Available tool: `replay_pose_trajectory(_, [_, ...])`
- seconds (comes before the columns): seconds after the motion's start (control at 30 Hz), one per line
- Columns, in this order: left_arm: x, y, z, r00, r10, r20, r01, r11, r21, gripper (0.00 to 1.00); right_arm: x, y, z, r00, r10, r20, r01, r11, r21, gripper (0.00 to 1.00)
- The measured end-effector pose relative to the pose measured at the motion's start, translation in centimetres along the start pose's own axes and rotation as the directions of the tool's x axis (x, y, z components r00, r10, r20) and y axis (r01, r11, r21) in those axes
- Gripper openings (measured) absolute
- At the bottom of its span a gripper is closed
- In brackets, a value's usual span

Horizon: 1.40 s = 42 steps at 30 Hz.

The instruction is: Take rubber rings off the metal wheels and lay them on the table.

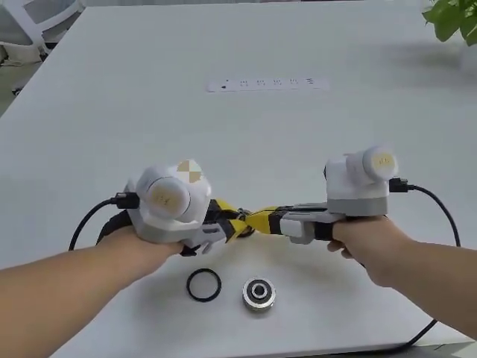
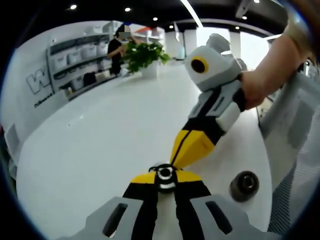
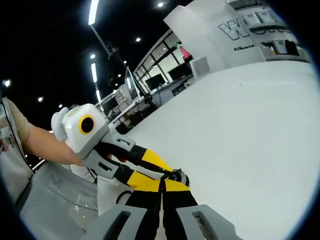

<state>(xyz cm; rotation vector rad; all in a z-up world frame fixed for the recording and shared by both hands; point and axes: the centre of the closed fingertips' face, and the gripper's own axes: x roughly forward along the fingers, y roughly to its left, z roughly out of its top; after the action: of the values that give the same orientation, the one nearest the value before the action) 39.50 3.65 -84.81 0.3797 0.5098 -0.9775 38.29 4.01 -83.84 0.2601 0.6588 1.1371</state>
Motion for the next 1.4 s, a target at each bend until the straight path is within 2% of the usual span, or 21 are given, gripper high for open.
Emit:
replay_pose_trajectory(0.27, [0.0, 0.1, 0.0, 1.0000, -0.003, 0.009, 0.003, 1.000, -0.005, 0.12, -0.4, 0.9, 0.0, 0.9996, 0.027, 0.003, -0.027, 1.000, 0.016, 0.00])
replay_pose_trajectory(0.4, [0.0, 0.1, 0.0, 0.9999, -0.002, 0.012, 0.003, 1.000, -0.011, 0.12, -0.5, 1.2, -0.1, 0.9997, 0.024, 0.001, -0.024, 1.000, 0.020, 0.00])
replay_pose_trajectory(0.63, [0.1, 0.1, 0.0, 0.9999, 0.000, 0.011, 0.000, 1.000, -0.019, 0.13, -0.6, 0.3, 0.1, 0.9999, -0.016, 0.001, 0.016, 1.000, 0.007, 0.00])
replay_pose_trajectory(0.83, [0.0, 0.0, 0.1, 0.9999, -0.013, -0.009, 0.013, 1.000, 0.000, 0.14, -0.7, -0.6, 0.0, 0.9985, -0.053, -0.012, 0.053, 0.998, -0.018, 0.00])
replay_pose_trajectory(1.0, [-0.1, 0.0, 0.2, 0.9998, -0.014, -0.012, 0.014, 1.000, 0.001, 0.17, -0.8, -0.6, 0.3, 0.9983, -0.058, -0.009, 0.058, 0.998, -0.019, 0.00])
replay_pose_trajectory(1.07, [-0.2, -0.3, 0.2, 0.9994, -0.029, -0.018, 0.029, 1.000, 0.007, 0.19, -0.8, -0.6, 0.3, 0.9981, -0.061, -0.009, 0.061, 0.998, -0.025, 0.00])
replay_pose_trajectory(1.4, [-1.7, -1.1, 1.2, 0.9985, -0.051, 0.021, 0.051, 0.999, -0.004, 0.26, -0.8, -0.2, 0.6, 0.9982, -0.059, -0.010, 0.059, 0.998, -0.028, 0.00])
